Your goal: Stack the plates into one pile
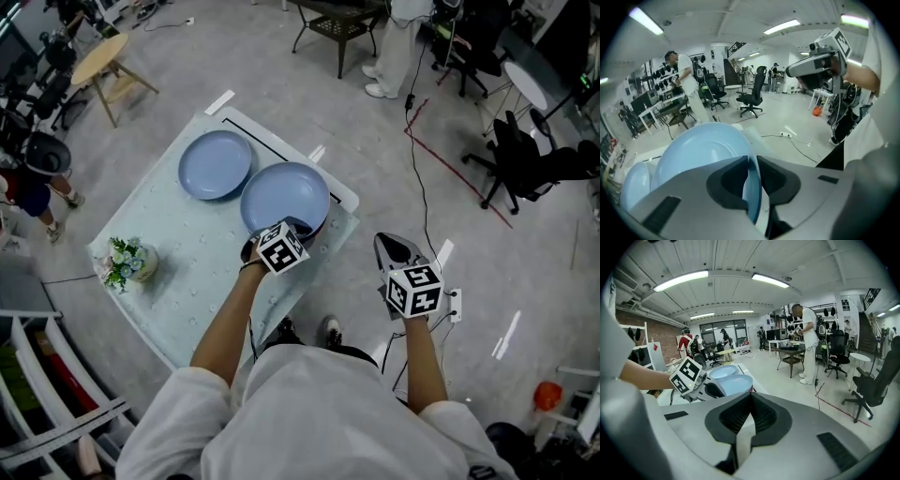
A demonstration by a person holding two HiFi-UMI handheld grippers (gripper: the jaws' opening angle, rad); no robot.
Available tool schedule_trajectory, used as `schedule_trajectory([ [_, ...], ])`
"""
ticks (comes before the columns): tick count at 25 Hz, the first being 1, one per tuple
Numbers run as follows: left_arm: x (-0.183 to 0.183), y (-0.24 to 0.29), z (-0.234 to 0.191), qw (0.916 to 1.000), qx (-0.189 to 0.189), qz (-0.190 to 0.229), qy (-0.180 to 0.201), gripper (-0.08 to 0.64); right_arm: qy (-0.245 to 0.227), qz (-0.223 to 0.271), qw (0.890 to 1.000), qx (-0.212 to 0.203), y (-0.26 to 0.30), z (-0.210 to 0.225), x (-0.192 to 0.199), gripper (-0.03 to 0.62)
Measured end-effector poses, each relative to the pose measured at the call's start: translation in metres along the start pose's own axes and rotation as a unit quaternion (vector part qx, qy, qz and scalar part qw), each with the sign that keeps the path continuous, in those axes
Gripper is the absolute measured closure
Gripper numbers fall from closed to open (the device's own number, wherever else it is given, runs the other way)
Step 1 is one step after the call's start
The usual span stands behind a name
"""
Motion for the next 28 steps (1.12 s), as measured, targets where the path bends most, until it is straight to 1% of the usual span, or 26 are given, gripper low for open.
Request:
schedule_trajectory([
  [2, 0.005, 0.006, 0.002, 0.9996, 0.025, -0.004, -0.014, 0.483, 0.004, -0.004, 1.000, 0.004, 0.000, 0.001, 0.001, 0.578],
  [5, 0.011, 0.008, 0.002, 0.9991, 0.036, -0.004, -0.020, 0.471, 0.011, -0.008, 1.000, 0.006, 0.003, 0.000, 0.000, 0.578],
  [8, 0.012, -0.002, -0.004, 0.9980, 0.045, 0.018, -0.040, 0.405, 0.012, -0.008, 1.000, 0.006, 0.008, -0.004, -0.002, 0.578],
  [11, 0.016, -0.026, -0.020, 0.9945, 0.038, 0.050, -0.084, 0.374, 0.016, -0.007, 1.000, -0.004, 0.017, -0.008, -0.005, 0.578],
  [13, 0.018, -0.046, -0.037, 0.9895, 0.017, 0.089, -0.112, 0.374, 0.022, -0.006, 1.000, -0.019, 0.024, -0.013, -0.007, 0.578],
  [14, 0.020, -0.057, -0.046, 0.9864, 0.001, 0.109, -0.123, 0.373, 0.023, -0.005, 0.999, -0.028, 0.027, -0.017, -0.009, 0.577],
  [16, 0.029, -0.079, -0.069, 0.9786, -0.046, 0.140, -0.143, 0.374, 0.021, -0.003, 0.999, -0.040, 0.034, -0.024, -0.014, 0.578],
  [17, 0.036, -0.089, -0.083, 0.9736, -0.072, 0.150, -0.157, 0.376, 0.019, -0.002, 0.999, -0.044, 0.037, -0.028, -0.017, 0.578],
  [20, 0.063, -0.115, -0.123, 0.9543, -0.146, 0.153, -0.211, 0.382, 0.014, 0.000, 0.999, -0.051, 0.046, -0.037, -0.028, 0.577],
  [21, 0.072, -0.121, -0.136, 0.9488, -0.170, 0.146, -0.222, 0.382, 0.013, -0.001, 0.998, -0.054, 0.049, -0.040, -0.030, 0.578],
  [22, 0.081, -0.125, -0.147, 0.9451, -0.190, 0.136, -0.228, 0.382, 0.012, -0.003, 0.998, -0.056, 0.052, -0.043, -0.032, 0.578],
  [23, 0.089, -0.128, -0.158, 0.9433, -0.205, 0.126, -0.229, 0.382, 0.011, -0.007, 0.998, -0.057, 0.054, -0.047, -0.033, 0.578],
  [24, 0.096, -0.129, -0.167, 0.9436, -0.211, 0.115, -0.227, 0.382, 0.009, -0.011, 0.998, -0.057, 0.057, -0.051, -0.034, 0.578],
  [26, 0.109, -0.128, -0.184, 0.9481, -0.212, 0.094, -0.217, 0.383, 0.006, -0.018, 0.998, -0.055, 0.061, -0.057, -0.037, 0.578],
  [28, 0.122, -0.120, -0.198, 0.9543, -0.216, 0.068, -0.195, 0.383, 0.004, -0.023, 0.998, -0.052, 0.066, -0.062, -0.040, 0.577],
])
Point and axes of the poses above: the fingertips, and each gripper's own axes: y forward along the fingers, z to its right, x out of its underside, the point moved 7 cm from there along -y, backward along the fingers, and after that the axes turned 10 degrees about -y, right-handed, at the moved point
